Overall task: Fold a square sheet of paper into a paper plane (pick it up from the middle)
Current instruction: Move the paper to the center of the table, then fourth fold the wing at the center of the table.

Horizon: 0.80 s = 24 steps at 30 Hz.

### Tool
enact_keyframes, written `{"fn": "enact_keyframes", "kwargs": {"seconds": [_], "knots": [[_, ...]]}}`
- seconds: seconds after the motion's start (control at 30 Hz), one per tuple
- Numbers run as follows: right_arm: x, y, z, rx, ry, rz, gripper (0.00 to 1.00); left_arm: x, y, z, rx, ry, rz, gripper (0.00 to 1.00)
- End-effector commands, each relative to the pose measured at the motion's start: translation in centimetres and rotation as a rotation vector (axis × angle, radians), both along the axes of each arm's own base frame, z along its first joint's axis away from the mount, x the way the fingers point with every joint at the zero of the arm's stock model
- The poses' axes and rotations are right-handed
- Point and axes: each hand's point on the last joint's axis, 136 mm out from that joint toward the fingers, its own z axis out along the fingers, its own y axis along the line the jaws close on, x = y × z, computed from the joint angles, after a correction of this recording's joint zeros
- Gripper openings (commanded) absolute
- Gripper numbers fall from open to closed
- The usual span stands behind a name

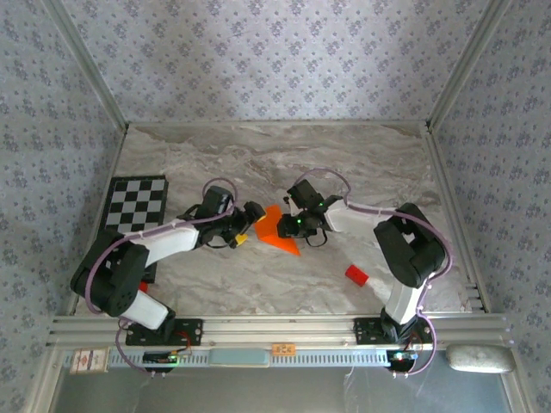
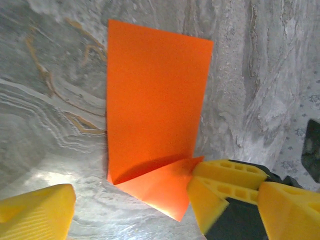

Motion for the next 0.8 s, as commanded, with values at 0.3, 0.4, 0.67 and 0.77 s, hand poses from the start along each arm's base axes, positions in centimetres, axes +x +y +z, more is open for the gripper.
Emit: {"fn": "enact_keyframes", "kwargs": {"seconds": [0.3,0.4,0.67,0.77], "knots": [[-0.3,-1.9,-3.1,-0.046,0.105,-0.063,0.25,-1.1,-1.4,-1.8,-0.018,0.056,-0.011,0.53],[-0.3,-2.1,-3.3,-0.047,0.114,-0.071,0.25,-1.4,-1.5,-2.3,-0.018,0.075,-0.007,0.47],[-0.3,-2.3,-3.5,-0.045,0.123,-0.075,0.24,-1.3,-1.9,-2.7,-0.031,0.089,-0.011,0.39],[-0.4,-2.3,-3.6,-0.042,0.127,-0.074,0.24,-1.4,-2.0,-2.8,-0.028,0.095,-0.015,0.36]]}}
